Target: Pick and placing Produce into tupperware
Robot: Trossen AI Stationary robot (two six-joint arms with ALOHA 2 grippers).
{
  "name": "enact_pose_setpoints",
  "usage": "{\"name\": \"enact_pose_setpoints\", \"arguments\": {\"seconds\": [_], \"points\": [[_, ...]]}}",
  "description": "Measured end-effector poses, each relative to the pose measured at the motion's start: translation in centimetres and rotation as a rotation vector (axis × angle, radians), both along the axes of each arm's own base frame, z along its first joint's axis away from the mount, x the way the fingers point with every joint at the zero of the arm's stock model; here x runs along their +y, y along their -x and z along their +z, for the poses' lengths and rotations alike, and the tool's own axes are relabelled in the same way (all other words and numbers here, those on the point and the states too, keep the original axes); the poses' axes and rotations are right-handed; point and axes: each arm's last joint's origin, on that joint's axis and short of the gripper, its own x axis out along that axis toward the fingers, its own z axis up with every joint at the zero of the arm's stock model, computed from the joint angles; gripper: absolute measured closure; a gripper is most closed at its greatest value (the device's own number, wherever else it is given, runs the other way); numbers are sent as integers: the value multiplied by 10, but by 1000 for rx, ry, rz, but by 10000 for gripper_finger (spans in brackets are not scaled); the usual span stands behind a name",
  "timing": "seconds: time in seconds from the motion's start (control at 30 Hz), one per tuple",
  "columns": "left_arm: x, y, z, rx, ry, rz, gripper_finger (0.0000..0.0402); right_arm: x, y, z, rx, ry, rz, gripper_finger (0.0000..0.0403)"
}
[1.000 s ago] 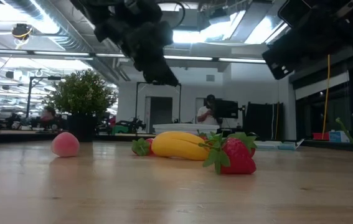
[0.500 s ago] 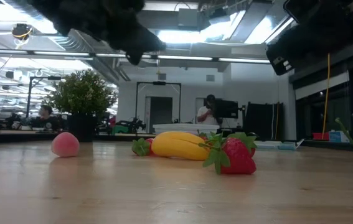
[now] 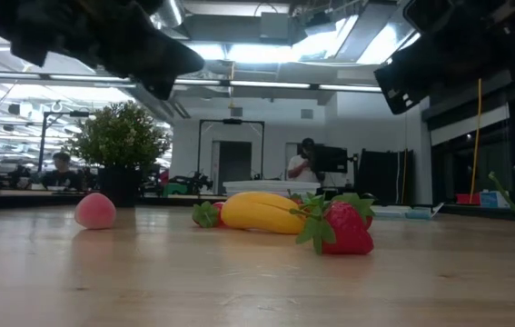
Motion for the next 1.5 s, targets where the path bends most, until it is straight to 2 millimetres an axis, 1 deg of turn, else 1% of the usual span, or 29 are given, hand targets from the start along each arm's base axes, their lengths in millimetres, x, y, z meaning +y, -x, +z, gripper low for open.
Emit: {"name": "enact_pose_setpoints", "arguments": {"seconds": [0.17,0.27,0.43,0.57,0.63,0.77,0.9,1.0,1.17,1.3,1.4,1.5], "points": [[-15,5,0,-28,-30,-15,395,6,-8,-2,-74,11,10,281],[-22,10,-5,-25,-41,-45,400,9,-12,-3,-110,10,21,281],[-27,23,-14,-73,-31,-25,392,12,-13,-3,-121,4,30,281],[-27,34,-22,-87,-26,12,384,12,-15,1,-122,-20,24,281],[-27,38,-23,-90,-17,8,380,13,-19,6,-134,-23,24,281],[-27,46,-22,-108,-8,-6,376,14,-23,10,-91,-5,13,281],[-24,56,-27,-99,26,-9,379,15,-26,12,-53,10,-6,281],[-22,61,-32,-75,58,-3,386,15,-27,13,-59,8,-5,281],[-21,64,-39,-20,61,4,398,15,-27,13,-56,4,-7,281],[-19,63,-40,-8,50,12,400,15,-27,14,-61,0,-8,281],[-19,63,-41,2,66,16,390,15,-27,14,-61,-1,-8,281],[-20,62,-43,62,104,37,367,15,-27,14,-61,-1,-8,281]]}}
